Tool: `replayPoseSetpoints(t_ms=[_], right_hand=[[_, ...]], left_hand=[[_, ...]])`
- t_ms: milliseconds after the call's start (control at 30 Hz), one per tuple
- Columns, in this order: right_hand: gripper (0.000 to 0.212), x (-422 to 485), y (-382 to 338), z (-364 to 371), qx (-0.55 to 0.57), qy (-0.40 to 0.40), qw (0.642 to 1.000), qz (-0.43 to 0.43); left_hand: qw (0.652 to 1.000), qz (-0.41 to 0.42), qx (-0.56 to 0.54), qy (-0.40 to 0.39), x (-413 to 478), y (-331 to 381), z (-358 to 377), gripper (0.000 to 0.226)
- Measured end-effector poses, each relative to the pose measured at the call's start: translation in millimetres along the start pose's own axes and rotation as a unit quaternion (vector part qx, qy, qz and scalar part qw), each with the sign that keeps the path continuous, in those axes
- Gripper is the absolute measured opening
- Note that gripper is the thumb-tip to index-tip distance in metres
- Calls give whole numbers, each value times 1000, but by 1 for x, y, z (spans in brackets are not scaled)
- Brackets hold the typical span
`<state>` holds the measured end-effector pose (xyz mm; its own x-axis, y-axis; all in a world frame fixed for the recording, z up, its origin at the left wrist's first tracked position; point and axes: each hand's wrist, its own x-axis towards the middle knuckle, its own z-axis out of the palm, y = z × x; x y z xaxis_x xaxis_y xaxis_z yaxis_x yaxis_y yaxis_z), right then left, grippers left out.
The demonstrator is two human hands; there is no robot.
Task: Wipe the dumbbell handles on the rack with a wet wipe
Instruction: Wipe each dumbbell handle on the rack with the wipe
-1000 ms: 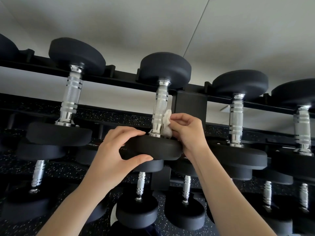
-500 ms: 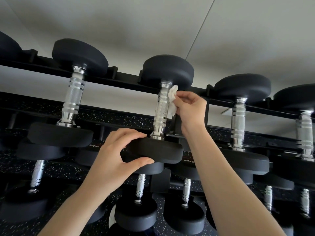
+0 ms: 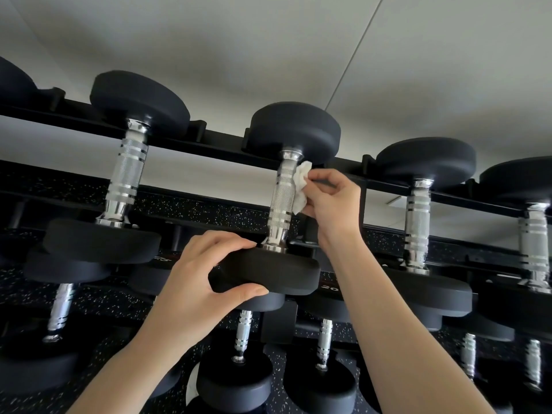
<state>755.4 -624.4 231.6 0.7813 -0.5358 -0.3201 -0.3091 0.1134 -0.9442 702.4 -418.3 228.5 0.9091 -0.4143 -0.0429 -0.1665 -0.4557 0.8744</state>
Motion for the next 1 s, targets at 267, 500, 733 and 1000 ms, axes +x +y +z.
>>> replayPoseSetpoints(t_ms=[267,500,733,1000], right_hand=[[11,11,-3,10,50,25,998,-15],[11,-4,12,-15,19,-128,991,24],[10,-25,22,-29,-9,-190,980,49],[10,-10,15,-13,47,-124,991,28]], left_hand=[[1000,-1,-7,1,-1,1,1,47],[1000,0,-10,5,-2,0,1,48],[1000,8,-8,11,-1,-1,2,48],[1000,8,-3,8,-1,-1,1,49]])
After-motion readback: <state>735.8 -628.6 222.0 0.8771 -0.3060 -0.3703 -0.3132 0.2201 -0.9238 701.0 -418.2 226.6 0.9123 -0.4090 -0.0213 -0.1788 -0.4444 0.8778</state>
